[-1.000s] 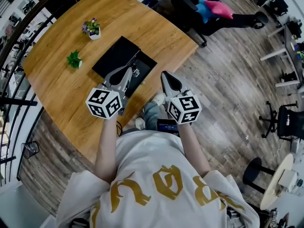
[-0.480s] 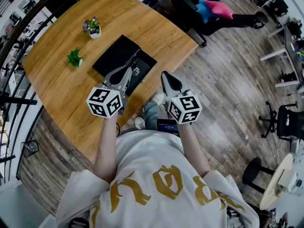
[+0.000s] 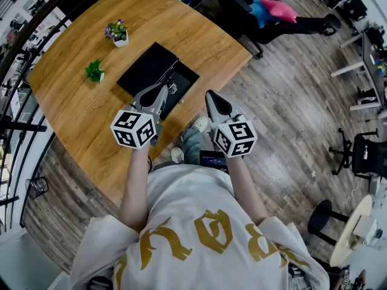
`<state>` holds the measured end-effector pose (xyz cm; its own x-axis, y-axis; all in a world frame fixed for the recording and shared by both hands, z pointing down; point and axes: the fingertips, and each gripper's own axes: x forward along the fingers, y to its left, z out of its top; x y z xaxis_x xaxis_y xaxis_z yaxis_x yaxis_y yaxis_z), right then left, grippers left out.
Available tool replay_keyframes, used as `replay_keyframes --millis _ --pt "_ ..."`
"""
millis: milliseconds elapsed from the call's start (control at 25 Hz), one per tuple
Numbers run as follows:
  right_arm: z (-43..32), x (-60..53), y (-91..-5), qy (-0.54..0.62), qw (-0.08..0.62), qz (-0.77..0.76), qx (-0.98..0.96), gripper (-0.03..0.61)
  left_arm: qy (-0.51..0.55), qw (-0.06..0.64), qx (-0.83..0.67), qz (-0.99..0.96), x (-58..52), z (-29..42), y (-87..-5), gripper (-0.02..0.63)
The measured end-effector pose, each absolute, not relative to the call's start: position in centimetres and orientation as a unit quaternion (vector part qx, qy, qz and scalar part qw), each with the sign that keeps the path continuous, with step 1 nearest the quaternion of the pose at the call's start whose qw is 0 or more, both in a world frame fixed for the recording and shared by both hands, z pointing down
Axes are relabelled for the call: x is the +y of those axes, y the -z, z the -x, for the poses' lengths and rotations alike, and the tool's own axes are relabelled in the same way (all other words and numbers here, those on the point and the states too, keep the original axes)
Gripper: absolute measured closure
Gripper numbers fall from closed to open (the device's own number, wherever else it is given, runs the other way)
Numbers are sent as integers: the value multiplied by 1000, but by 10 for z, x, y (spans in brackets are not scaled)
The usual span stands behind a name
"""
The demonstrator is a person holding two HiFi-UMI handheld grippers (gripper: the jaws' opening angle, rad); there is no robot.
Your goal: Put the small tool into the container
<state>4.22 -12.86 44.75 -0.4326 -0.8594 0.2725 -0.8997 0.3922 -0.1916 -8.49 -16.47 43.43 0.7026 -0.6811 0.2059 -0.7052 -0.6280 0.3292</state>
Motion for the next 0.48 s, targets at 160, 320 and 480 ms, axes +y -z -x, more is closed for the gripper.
replay_keyframes --millis 160,320,480 --pt "-42 -127 -446 -157 63 -529 -832 554 -32 197 -385 -901 -164 85 -434 614" --pt "-42 -125 -445 -159 60 -529 -832 554 -37 198 -387 -900 -162 87 -437 614" --pt "-43 -125 -446 -160 60 -530 -831 554 -38 199 -390 -898 -162 88 -439 614"
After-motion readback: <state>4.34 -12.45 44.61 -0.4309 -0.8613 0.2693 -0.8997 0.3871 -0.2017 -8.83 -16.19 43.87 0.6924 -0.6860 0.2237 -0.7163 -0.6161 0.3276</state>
